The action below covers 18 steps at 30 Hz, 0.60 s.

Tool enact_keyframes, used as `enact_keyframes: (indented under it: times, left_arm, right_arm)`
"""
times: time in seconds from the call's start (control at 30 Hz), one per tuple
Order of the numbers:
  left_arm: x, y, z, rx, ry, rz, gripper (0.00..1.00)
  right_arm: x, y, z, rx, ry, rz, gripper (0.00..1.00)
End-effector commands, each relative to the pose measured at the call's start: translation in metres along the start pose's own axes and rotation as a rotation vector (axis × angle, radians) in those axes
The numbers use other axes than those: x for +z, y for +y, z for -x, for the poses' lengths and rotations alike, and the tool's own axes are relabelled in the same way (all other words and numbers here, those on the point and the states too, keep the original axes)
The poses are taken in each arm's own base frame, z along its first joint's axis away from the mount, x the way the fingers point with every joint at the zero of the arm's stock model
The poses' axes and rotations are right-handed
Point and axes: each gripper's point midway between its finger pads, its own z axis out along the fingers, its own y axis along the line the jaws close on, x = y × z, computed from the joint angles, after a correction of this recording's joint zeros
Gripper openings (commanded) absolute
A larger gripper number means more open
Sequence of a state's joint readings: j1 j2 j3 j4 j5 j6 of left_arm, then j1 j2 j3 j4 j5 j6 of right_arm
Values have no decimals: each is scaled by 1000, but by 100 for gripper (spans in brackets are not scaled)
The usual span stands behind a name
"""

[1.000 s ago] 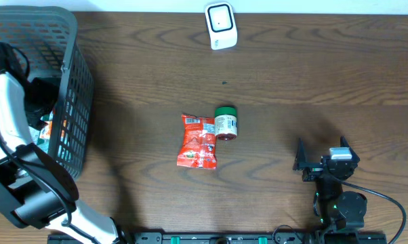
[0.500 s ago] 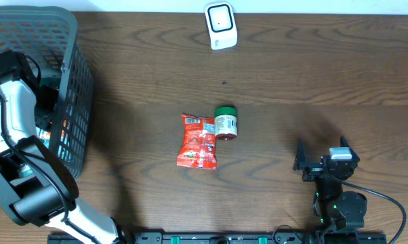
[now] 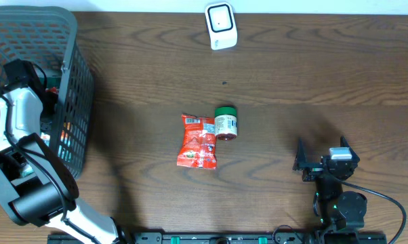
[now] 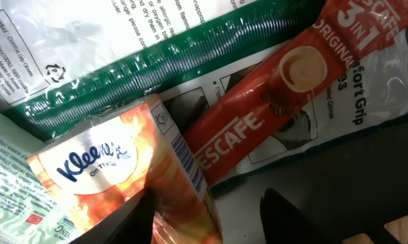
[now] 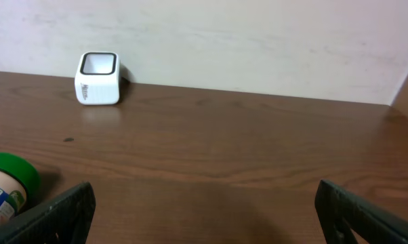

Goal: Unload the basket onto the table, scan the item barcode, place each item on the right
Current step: 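Grasp the orange Kleenex tissue pack in the basket with the left gripper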

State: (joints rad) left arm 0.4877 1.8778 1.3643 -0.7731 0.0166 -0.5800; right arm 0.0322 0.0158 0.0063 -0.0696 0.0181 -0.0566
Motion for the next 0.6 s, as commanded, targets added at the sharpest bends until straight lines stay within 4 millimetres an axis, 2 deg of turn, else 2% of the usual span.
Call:
enact_keyframes:
  times: [0.0, 0.13, 0.23, 0.47, 0.57]
  left_arm:
    - [-3, 4, 1, -8, 0, 16, 52]
    - [-25, -2, 9, -9, -40, -16, 58]
    - [-34, -4, 12, -11, -63, -33, 62]
    - [-21, 0, 8, -14, -42, -11, 63]
    - [-9, 12, 6, -31, -42, 54, 64]
  right_arm:
    - [0, 0, -1, -9, 1, 1, 99]
    - [0, 0, -1, -9, 1, 1, 99]
    - [0, 0, -1, -9, 1, 1, 99]
    - [0, 0, -1, -9, 1, 1, 99]
    - [0, 0, -1, -9, 1, 1, 99]
